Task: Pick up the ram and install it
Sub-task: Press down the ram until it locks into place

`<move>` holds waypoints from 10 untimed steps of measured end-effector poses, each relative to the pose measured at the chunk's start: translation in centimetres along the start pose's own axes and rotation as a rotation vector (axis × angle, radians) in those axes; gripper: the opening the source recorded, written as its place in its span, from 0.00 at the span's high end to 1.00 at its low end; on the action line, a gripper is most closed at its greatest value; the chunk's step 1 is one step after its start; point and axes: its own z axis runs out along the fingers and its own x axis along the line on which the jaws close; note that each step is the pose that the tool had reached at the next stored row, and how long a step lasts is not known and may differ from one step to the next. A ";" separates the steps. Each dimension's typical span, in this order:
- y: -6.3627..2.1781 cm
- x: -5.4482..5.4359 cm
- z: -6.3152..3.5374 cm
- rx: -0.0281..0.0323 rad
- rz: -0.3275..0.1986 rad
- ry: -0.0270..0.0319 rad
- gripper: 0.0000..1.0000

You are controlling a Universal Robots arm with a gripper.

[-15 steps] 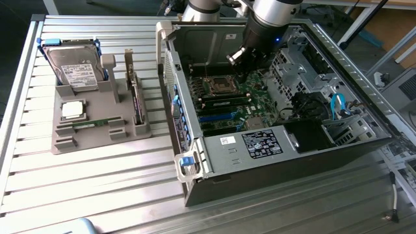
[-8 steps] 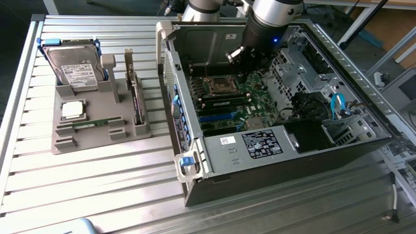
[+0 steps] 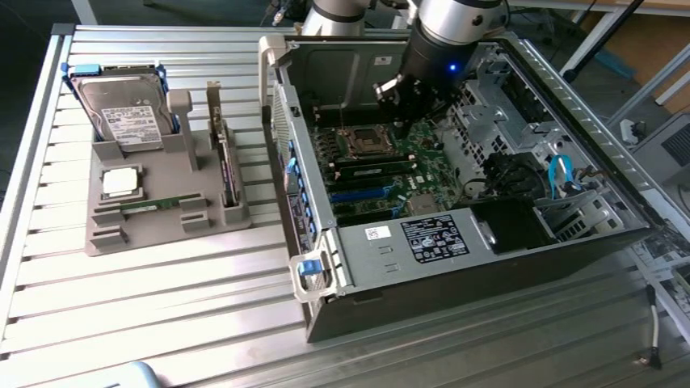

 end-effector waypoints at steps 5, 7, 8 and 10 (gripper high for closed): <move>0.00 0.0 0.01 0.0002 0.012 0.0028 0.90; 0.00 0.0 0.00 0.0003 0.012 0.0110 0.90; 0.00 0.0 0.00 0.0005 0.012 0.0154 0.90; 0.00 0.0 0.00 0.0005 0.012 0.0161 0.90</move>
